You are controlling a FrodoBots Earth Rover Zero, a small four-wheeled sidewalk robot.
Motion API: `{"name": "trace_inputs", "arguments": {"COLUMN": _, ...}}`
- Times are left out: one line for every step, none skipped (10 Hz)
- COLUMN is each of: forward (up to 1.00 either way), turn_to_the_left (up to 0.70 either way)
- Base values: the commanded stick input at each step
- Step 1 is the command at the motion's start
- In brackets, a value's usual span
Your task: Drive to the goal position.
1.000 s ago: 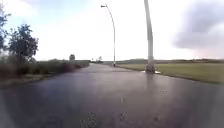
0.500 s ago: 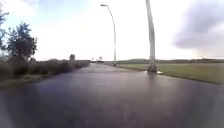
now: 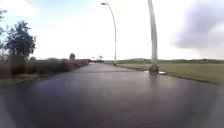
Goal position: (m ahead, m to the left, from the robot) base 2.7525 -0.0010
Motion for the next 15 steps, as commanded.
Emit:
{"name": "trace_inputs", "arguments": {"forward": 0.45, "turn_to_the_left": 0.00}}
{"name": "trace_inputs", "arguments": {"forward": 0.45, "turn_to_the_left": 0.00}}
{"name": "trace_inputs", "arguments": {"forward": 0.45, "turn_to_the_left": 0.00}}
{"name": "trace_inputs", "arguments": {"forward": 0.45, "turn_to_the_left": 0.00}}
{"name": "trace_inputs", "arguments": {"forward": 0.45, "turn_to_the_left": 0.00}}
{"name": "trace_inputs", "arguments": {"forward": 0.45, "turn_to_the_left": 0.00}}
{"name": "trace_inputs", "arguments": {"forward": 0.45, "turn_to_the_left": 0.00}}
{"name": "trace_inputs", "arguments": {"forward": 0.45, "turn_to_the_left": 0.00}}
{"name": "trace_inputs", "arguments": {"forward": 0.45, "turn_to_the_left": 0.00}}
{"name": "trace_inputs", "arguments": {"forward": 0.45, "turn_to_the_left": 0.00}}
{"name": "trace_inputs", "arguments": {"forward": 0.45, "turn_to_the_left": 0.00}}
{"name": "trace_inputs", "arguments": {"forward": 0.45, "turn_to_the_left": 0.00}}
{"name": "trace_inputs", "arguments": {"forward": 0.45, "turn_to_the_left": 0.00}}
{"name": "trace_inputs", "arguments": {"forward": 0.45, "turn_to_the_left": 0.00}}
{"name": "trace_inputs", "arguments": {"forward": 0.45, "turn_to_the_left": 0.00}}
